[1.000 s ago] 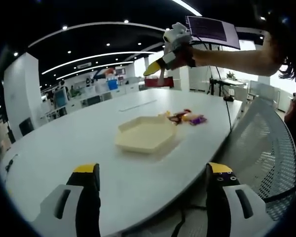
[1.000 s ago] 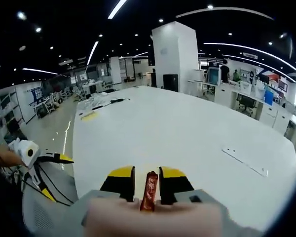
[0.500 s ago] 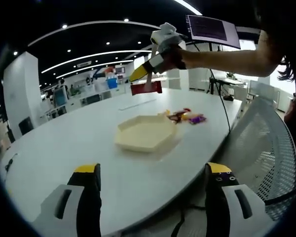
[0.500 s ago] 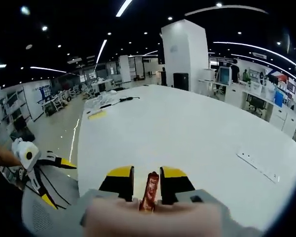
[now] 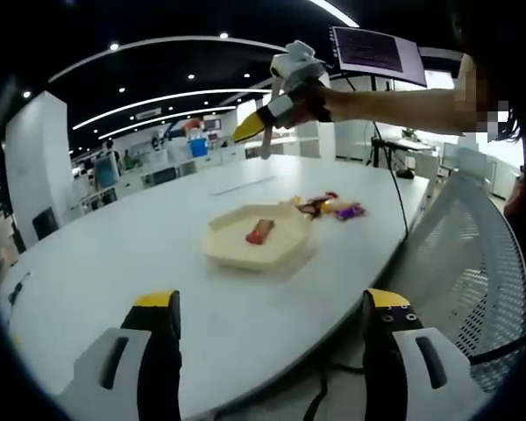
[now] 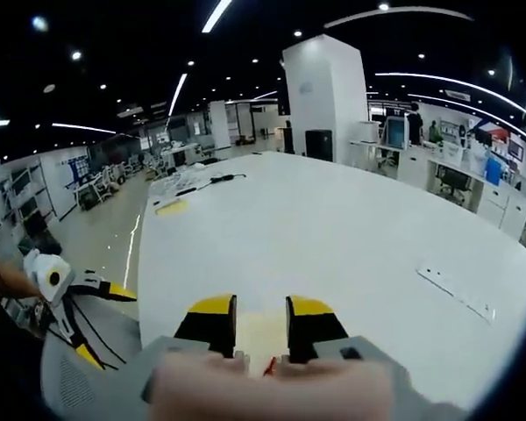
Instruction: Place the target food into the container with the food tongs after gripping and lifting it, then release it inside without dropping or visibly crushing the food.
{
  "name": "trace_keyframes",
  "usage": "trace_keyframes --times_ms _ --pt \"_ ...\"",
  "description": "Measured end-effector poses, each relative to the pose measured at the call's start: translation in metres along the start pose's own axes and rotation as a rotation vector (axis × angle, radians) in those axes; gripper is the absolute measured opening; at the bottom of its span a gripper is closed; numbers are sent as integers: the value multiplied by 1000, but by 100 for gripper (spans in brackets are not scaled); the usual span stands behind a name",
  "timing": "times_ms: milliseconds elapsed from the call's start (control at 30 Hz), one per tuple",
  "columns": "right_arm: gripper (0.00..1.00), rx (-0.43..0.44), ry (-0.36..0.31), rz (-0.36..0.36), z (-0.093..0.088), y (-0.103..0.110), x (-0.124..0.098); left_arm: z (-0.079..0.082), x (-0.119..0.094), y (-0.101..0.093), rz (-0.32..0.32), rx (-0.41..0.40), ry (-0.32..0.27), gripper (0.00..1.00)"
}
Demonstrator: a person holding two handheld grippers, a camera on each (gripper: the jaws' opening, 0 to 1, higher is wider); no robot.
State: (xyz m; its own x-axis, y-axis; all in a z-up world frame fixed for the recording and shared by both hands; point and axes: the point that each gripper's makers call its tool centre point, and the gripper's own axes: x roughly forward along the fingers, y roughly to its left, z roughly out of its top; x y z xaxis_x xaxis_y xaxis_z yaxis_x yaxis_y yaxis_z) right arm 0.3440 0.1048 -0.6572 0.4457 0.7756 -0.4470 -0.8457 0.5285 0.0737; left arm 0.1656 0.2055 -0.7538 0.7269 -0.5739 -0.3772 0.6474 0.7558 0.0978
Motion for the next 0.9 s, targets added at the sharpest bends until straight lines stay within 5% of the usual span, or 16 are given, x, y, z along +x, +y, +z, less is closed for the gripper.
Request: trace_keyframes --times_ms 900 --pt "22 91 59 -109 -73 -35 -61 -6 1 -3 -13 -12 39 81"
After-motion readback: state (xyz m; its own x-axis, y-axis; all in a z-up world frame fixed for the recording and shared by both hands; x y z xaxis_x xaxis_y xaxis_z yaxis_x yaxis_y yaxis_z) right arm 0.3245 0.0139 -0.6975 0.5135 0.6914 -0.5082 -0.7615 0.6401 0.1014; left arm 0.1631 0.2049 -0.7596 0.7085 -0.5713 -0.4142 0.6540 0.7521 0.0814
